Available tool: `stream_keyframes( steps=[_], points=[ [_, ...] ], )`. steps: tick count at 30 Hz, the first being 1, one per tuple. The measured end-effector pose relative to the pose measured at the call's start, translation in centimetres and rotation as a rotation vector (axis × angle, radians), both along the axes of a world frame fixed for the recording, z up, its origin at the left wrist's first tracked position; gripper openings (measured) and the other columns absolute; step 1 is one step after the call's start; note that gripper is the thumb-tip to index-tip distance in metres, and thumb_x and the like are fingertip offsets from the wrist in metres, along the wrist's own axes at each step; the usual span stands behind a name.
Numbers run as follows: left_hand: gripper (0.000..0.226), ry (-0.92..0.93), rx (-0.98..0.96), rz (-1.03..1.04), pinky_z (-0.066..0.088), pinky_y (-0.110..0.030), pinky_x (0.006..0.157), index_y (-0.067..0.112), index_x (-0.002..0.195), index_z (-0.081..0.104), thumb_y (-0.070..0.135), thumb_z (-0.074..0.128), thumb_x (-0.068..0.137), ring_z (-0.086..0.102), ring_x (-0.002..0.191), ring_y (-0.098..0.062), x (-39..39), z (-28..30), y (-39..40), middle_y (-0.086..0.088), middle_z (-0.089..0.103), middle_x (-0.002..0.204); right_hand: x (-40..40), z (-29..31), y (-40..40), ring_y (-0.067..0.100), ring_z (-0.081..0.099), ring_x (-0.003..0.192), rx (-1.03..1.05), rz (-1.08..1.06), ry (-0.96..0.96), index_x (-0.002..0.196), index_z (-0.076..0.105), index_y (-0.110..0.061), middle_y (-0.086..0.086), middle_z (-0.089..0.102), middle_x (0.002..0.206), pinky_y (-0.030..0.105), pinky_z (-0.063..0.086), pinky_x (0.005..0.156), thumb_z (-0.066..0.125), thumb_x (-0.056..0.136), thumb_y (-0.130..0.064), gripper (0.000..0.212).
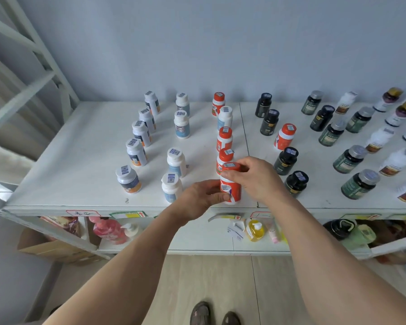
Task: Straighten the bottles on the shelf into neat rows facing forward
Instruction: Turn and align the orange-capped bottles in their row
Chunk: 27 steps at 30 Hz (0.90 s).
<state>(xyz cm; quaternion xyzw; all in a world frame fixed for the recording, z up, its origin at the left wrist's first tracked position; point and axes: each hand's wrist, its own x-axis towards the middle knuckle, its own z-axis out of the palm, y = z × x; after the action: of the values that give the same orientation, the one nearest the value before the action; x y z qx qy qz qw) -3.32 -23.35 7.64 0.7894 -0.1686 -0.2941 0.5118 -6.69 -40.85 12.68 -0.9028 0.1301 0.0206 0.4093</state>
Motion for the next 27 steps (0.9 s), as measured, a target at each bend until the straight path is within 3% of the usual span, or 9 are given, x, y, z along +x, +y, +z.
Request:
stream_keyframes(
  steps=[5,9,11,14,17,23,27],
  points=[
    [0.040,-0.030,0.065,0.003,0.045,-0.007,0.082,0.028,0.121,0.066,0.041,0.072,0.084,0.063,0.099,0.006,0.6,0.0,-0.2,0.014,0.071,0.111,0.5,-0.5,-0.3,0.013,0.064,0.101,-0.001,0.027,0.014,0.123,0.062,-0.023,-0.006,0.067,0.120,0.024,0.049,0.079,0.068,0.084,-0.052,0.049],
    [0.044,-0.152,0.205,0.007,0.047,-0.031,0.099,0.035,0.122,0.062,0.051,0.069,0.082,0.060,0.110,-0.008,1.4,-0.5,-0.3,0.015,0.067,0.118,0.7,-1.5,-0.6,0.013,0.063,0.108,0.018,0.063,0.030,0.126,0.060,-0.024,-0.007,0.066,0.123,0.033,0.051,0.094,0.069,0.085,-0.049,0.049],
    [0.052,-0.186,0.243,0.025,0.046,-0.035,0.102,0.032,0.130,0.057,0.047,0.070,0.083,0.058,0.115,-0.012,1.4,-0.3,-0.3,0.011,0.063,0.127,0.7,-2.3,-0.8,0.013,0.061,0.110,0.032,0.077,0.047,0.129,0.059,-0.024,-0.008,0.065,0.124,0.035,0.050,0.098,0.070,0.085,-0.046,0.050],
    [0.059,-0.266,0.300,0.047,0.045,-0.031,0.100,0.023,0.138,0.050,0.040,0.070,0.085,0.056,0.117,-0.017,1.4,-0.4,-0.2,0.005,0.060,0.132,0.3,-3.5,-0.9,0.015,0.061,0.111,0.062,0.078,0.076,0.129,0.058,-0.024,-0.007,0.066,0.123,0.038,0.049,0.100,0.072,0.085,-0.039,0.048],
    [0.058,-0.323,0.344,0.046,0.043,-0.027,0.099,0.023,0.140,0.049,0.039,0.068,0.087,0.056,0.119,-0.017,1.3,-0.6,-0.1,0.006,0.059,0.134,0.1,-4.9,-1.1,0.013,0.063,0.107,0.112,0.055,0.071,0.125,0.060,-0.026,-0.008,0.068,0.117,0.033,0.050,0.096,0.075,0.082,-0.036,0.046],
    [0.057,-0.280,0.314,0.095,0.039,-0.018,0.092,0.025,0.141,0.048,0.039,0.066,0.089,0.056,0.119,-0.014,1.3,-1.1,0.2,0.008,0.058,0.135,0.2,-5.6,-1.0,0.009,0.062,0.108,0.158,0.069,0.079,0.126,0.058,-0.030,-0.012,0.066,0.118,0.024,0.048,0.092,0.077,0.080,-0.036,0.050],
    [0.056,-0.284,0.277,0.114,0.042,-0.023,0.097,0.025,0.141,0.048,0.039,0.064,0.090,0.056,0.121,-0.015,1.4,-0.7,0.4,0.007,0.058,0.135,0.6,-4.2,-1.8,0.004,0.056,0.119,0.238,0.064,0.077,0.123,0.055,-0.034,-0.021,0.061,0.123,0.034,0.044,0.106,0.079,0.076,-0.044,0.054]
  ],
)
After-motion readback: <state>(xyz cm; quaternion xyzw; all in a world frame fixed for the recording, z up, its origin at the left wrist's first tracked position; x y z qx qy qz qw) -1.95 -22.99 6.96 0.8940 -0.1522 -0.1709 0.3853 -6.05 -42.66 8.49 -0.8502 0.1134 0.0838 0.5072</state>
